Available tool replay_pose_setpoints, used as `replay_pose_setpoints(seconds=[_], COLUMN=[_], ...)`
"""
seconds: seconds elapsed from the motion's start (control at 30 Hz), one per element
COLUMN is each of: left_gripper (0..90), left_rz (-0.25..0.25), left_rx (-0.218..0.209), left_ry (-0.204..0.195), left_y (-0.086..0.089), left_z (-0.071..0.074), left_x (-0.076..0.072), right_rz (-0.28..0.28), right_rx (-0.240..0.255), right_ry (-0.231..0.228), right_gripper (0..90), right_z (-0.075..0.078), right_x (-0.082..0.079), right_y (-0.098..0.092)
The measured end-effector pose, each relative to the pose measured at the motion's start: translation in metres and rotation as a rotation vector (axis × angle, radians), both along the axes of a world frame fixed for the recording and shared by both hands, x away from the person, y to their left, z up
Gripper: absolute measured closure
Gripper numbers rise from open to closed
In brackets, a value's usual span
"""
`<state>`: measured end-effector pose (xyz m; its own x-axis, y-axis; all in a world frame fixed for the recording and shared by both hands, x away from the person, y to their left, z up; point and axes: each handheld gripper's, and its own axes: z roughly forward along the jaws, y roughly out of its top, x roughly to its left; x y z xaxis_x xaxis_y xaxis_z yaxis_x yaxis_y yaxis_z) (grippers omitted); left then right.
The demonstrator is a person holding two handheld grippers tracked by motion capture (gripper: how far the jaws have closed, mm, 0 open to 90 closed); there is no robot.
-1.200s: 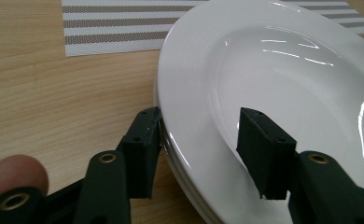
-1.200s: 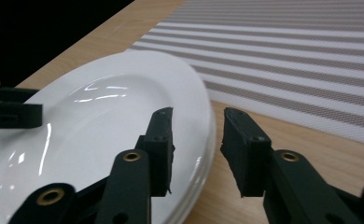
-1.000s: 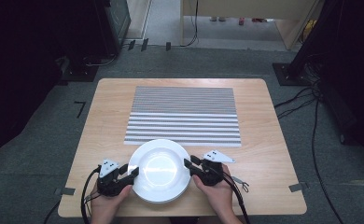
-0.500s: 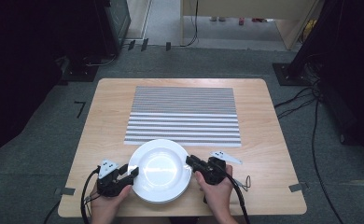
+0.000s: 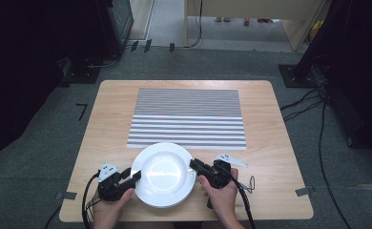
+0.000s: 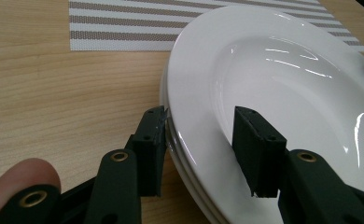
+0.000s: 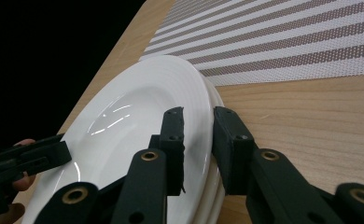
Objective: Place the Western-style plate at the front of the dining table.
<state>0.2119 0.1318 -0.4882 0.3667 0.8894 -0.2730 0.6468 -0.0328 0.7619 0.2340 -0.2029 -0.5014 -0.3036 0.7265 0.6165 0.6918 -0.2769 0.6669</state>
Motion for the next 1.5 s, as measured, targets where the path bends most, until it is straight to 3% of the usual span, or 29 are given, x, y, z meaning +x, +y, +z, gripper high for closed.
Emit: replay_pose_setpoints(seconds=[0.17,0.23,0.3,0.4,0.47,0.5,0.53,0.7,1.1,1.5], left_gripper=[56.1,56.3,56.8,57.1,57.6,57.4,57.4,53.5,54.1,57.7], left_rz=[-0.001,0.001,0.004,0.004,0.004,0.003,0.003,-0.002,0.003,-0.008], left_rx=[-0.022,-0.028,-0.033,-0.048,-0.057,-0.061,-0.062,-0.072,-0.067,-0.081], left_ry=[0.011,0.014,0.016,0.02,0.022,0.023,0.024,0.054,0.036,0.008], left_y=[0.0024,0.0025,0.0033,0.0045,0.0058,0.0062,0.0062,0.0052,0.0046,0.0092], left_z=[-0.0004,-0.0003,-0.0005,-0.0008,-0.0011,-0.0013,-0.0015,-0.0054,-0.0049,-0.0031], left_x=[0.001,0.0011,0.0012,0.0017,0.002,0.0022,0.0023,0.0037,0.0022,0.0008], right_rz=[-0.016,-0.028,-0.008,-0.017,-0.007,0.012,0.012,0.041,0.085,0.113], right_rx=[0.019,0.039,0.087,0.095,0.077,0.06,0.06,0.075,0.095,0.082], right_ry=[0.015,0.018,0.059,0.059,0.035,-0.004,-0.004,-0.049,-0.171,-0.233], right_gripper=[73.6,76.1,77.4,78.0,77.6,77.2,77.2,77.4,77.7,77.7], right_z=[0.0,-0.0015,-0.0034,-0.0044,-0.0046,-0.0055,-0.0055,-0.0076,-0.0061,-0.0017], right_x=[-0.0011,-0.0024,-0.002,-0.0013,-0.0009,-0.0001,-0.0001,0.0012,0.0011,0.0019], right_y=[0.0004,0.0019,0.0034,0.0039,0.0039,0.0033,0.0033,0.0019,0.0037,0.0076])
